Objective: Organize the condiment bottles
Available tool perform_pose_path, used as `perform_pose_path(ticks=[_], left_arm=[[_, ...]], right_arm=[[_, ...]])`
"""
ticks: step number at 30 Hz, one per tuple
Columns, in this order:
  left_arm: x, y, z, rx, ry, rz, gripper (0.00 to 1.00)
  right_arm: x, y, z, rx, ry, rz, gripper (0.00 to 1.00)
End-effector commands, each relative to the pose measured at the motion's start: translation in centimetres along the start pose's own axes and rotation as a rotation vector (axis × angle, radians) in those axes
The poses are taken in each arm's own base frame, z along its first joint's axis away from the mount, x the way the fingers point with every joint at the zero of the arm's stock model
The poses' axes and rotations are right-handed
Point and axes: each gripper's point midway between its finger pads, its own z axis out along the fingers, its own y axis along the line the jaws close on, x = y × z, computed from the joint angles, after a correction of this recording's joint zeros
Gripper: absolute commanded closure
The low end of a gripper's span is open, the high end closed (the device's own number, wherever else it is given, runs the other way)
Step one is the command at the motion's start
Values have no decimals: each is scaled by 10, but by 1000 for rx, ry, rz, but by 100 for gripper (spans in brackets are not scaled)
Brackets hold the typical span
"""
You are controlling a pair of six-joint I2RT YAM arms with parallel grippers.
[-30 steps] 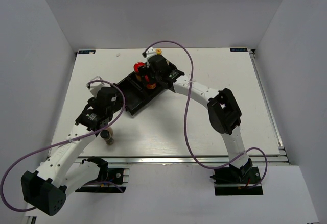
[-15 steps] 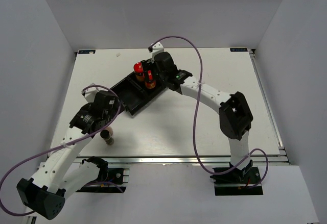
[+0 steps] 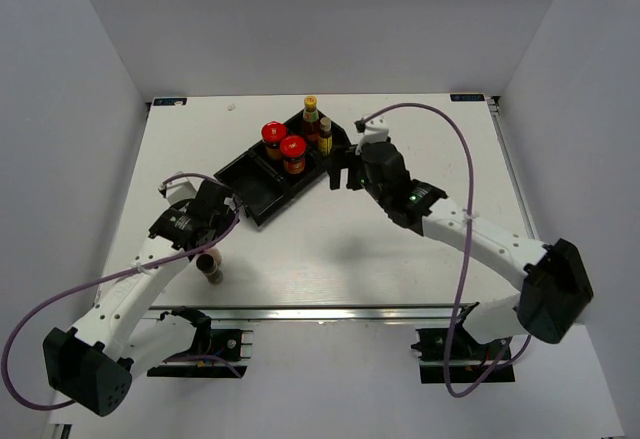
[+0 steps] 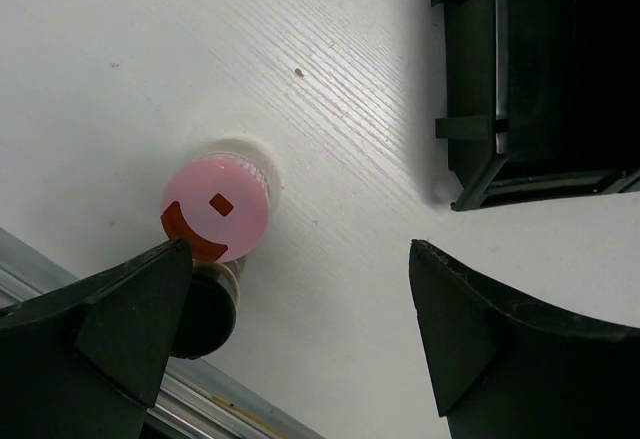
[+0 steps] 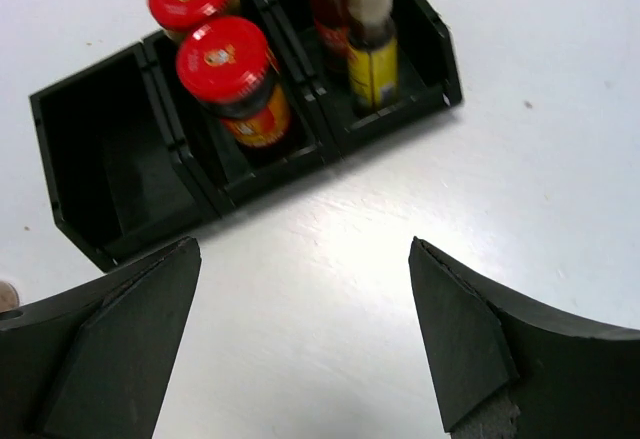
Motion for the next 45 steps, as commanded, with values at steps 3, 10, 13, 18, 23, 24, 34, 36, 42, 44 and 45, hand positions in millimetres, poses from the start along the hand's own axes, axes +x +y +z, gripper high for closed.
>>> perform_pose_path(ticks=[3, 10, 13, 18, 23, 24, 34, 36, 42, 44, 45], left_arm=[[-13, 14, 2, -62, -65, -61, 2], [-4, 14, 15, -63, -29, -61, 2], [-1, 10, 21, -52, -11, -57, 2], [12, 12, 31, -78, 34, -48, 2], [14, 20, 31, -98, 25, -59, 2], [13, 21, 29, -101, 23, -64, 3], [7, 31, 20, -126, 0, -106, 4], [-1, 24, 16, -89, -16, -108, 2], [-4, 15, 21, -85, -16, -82, 2], [0, 14, 23, -84, 3, -70, 2], [3, 15, 24, -91, 13, -61, 2]], right_arm=[[-7, -22, -32, 74, -76, 89, 11], [-9, -37, -50, 124, -97, 91, 11], [-6, -43, -54, 140, -101, 91, 11], [0, -52, -59, 178, -94, 81, 11], [4, -60, -61, 217, -85, 66, 11], [4, -61, -62, 220, -83, 65, 11], [5, -68, -68, 245, -96, 70, 11], [7, -69, -68, 250, -90, 67, 11], [6, -75, -72, 282, -97, 66, 11], [5, -77, -73, 288, -103, 65, 11], [4, -77, -74, 289, -106, 63, 11]])
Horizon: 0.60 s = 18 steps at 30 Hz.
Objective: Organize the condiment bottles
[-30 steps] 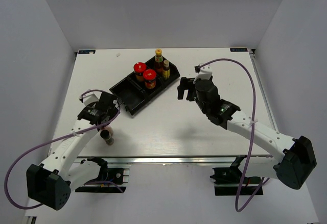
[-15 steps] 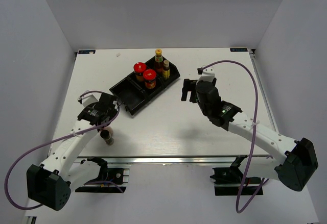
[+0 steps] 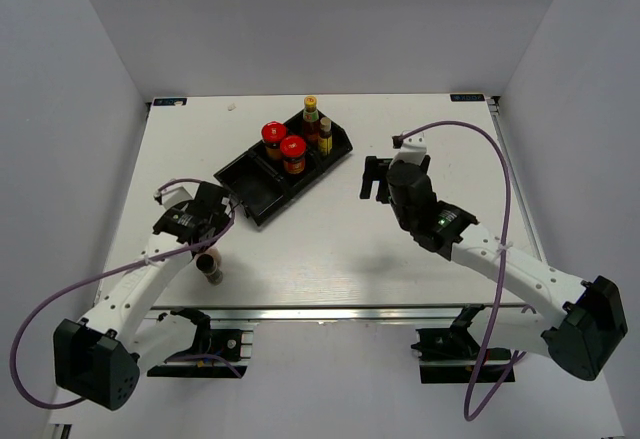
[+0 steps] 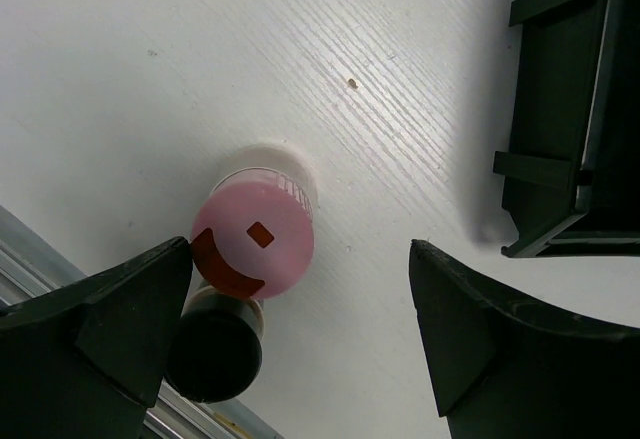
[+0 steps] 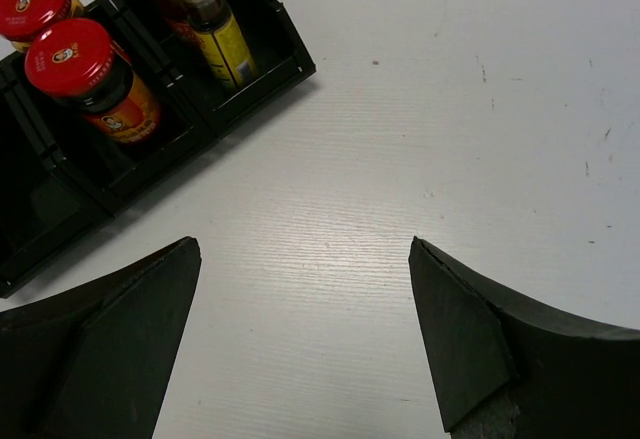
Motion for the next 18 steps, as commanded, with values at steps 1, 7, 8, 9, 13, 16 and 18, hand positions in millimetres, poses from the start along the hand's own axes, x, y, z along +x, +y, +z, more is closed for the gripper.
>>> perform_pose_path(ticks=[1, 7, 8, 9, 13, 16, 18], left_arm=[[-5, -6, -2, 11, 3, -3, 2], [-1, 6, 0, -56, 11, -3, 2], [1, 7, 2, -61, 14, 1, 2], [0, 6, 3, -58, 9, 1, 2], [7, 3, 10, -61, 25, 15, 3], [7, -1, 14, -57, 21, 25, 11], [8, -3, 17, -50, 21, 24, 15]], right_arm=[[-12, -8, -5, 36, -49, 25, 11], [-12, -12, -5, 56, -56, 18, 11], [-12, -12, -5, 54, -56, 19, 11], [-11, -13, -5, 57, -53, 15, 11], [-12, -14, -5, 63, -54, 14, 11], [-11, -15, -6, 61, -55, 15, 11], [-11, -16, -7, 62, -56, 16, 11]])
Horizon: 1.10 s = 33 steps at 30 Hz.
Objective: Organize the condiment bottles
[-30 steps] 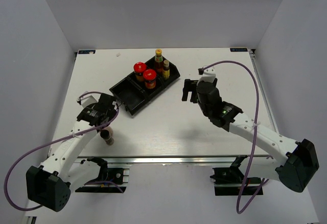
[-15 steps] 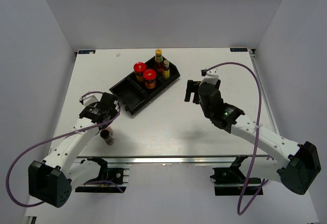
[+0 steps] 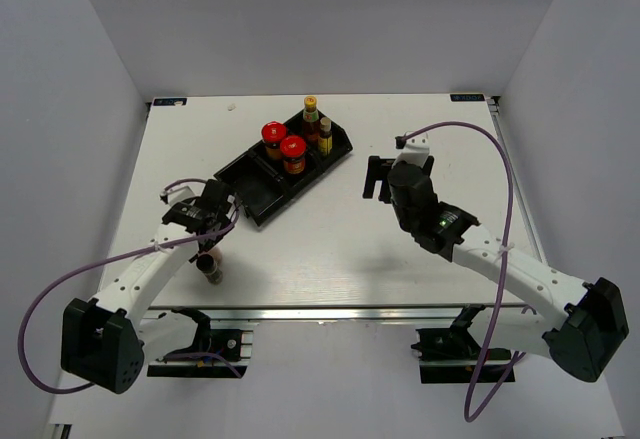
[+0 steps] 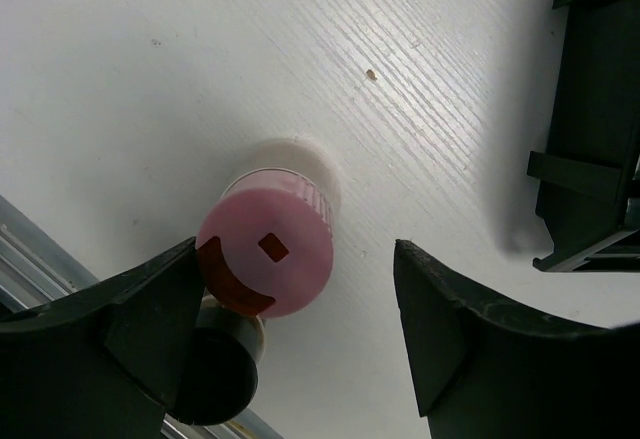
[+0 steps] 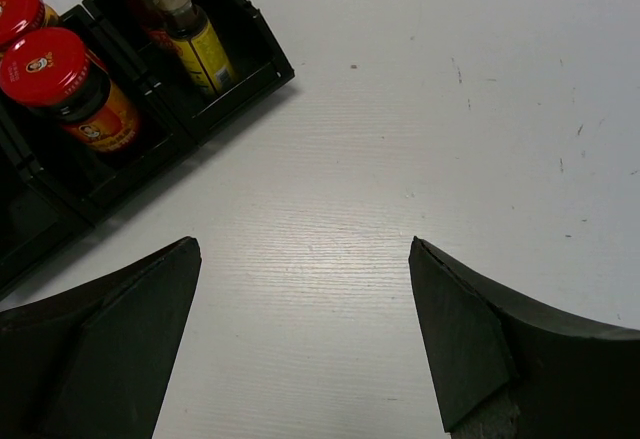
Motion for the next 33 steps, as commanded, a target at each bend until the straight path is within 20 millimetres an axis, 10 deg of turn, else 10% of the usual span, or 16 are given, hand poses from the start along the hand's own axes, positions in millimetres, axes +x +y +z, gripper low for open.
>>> perform_pose_path(ticks=[1, 12, 16, 26, 33], left_arm=[[-3, -5, 3, 21, -13, -18, 16], [-4, -11, 2, 54, -9, -19, 56], [-34, -38, -22, 177, -52, -4, 68], [-136, -118, -85, 433, -268, -25, 69], [-148, -169, -74, 457, -252, 108, 69]], right_arm=[[-9, -7, -5, 22, -41, 22, 11], [-12, -12, -11, 30, -55, 31, 11], [-12, -13, -12, 26, -58, 36, 11], [-9, -27, -16, 74, -61, 37, 11], [-3, -51, -24, 154, -85, 41, 11]])
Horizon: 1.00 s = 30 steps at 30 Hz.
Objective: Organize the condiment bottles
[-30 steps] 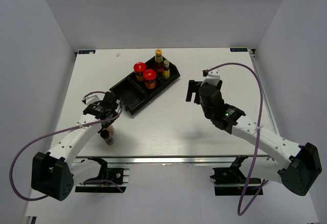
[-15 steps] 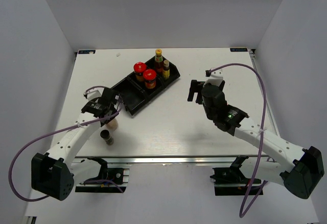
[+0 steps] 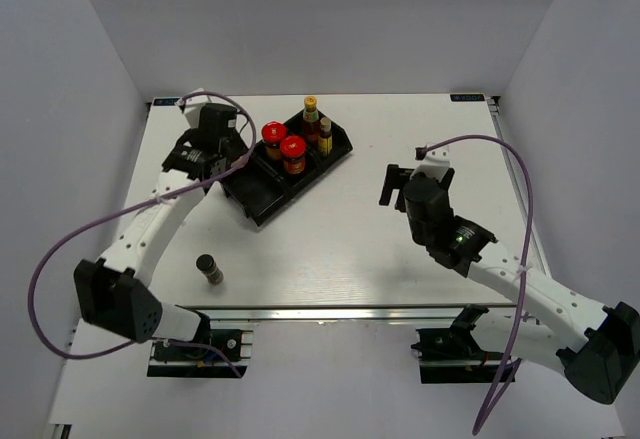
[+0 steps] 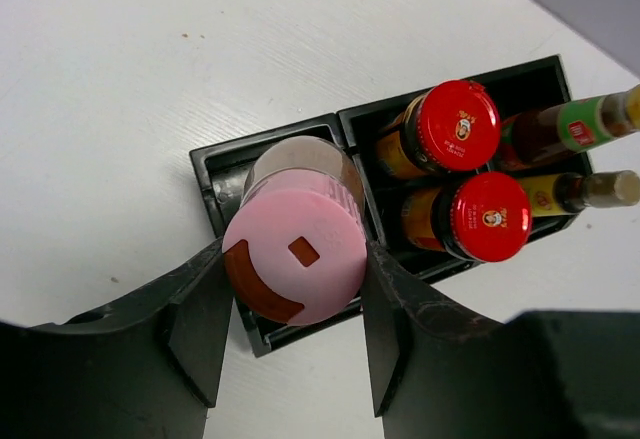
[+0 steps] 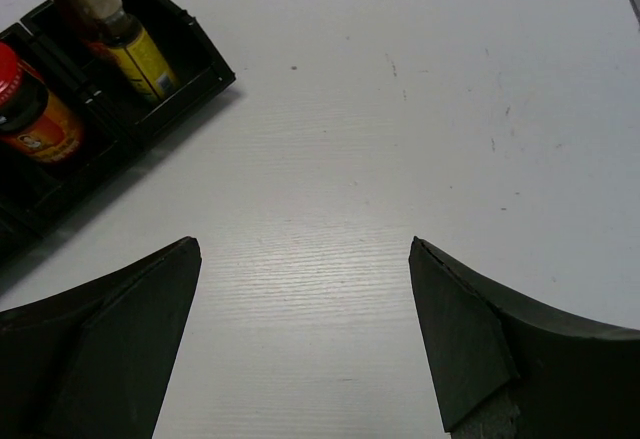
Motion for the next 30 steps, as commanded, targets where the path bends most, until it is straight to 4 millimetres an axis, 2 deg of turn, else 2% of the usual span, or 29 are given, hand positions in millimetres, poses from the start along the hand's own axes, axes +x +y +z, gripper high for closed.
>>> perform_pose_path(ticks=[1, 7, 10, 15, 16, 20, 26, 30], left_arm=[[-4, -14, 14, 16, 16, 73, 69], [6, -23, 36, -3, 61, 118, 68], [10, -30, 51, -4, 66, 156, 67], [26, -26, 76, -78, 116, 206, 66], [35, -21, 82, -107, 141, 221, 66], [44, -19, 95, -137, 158, 237, 65], [59, -19, 106, -133, 184, 239, 63], [56, -18, 101, -144, 180, 205, 66]], right_arm=[[-8, -19, -4, 73, -50, 35, 11], [-5, -34, -9, 118, -47, 29, 11], [3, -35, -9, 115, -24, 17, 11], [11, -39, -9, 132, 2, 2, 11], [12, -39, -10, 130, 6, -2, 11], [15, -45, -14, 137, 8, 2, 11], [14, -50, -17, 148, -7, 13, 10], [14, -49, -16, 148, -4, 8, 11]])
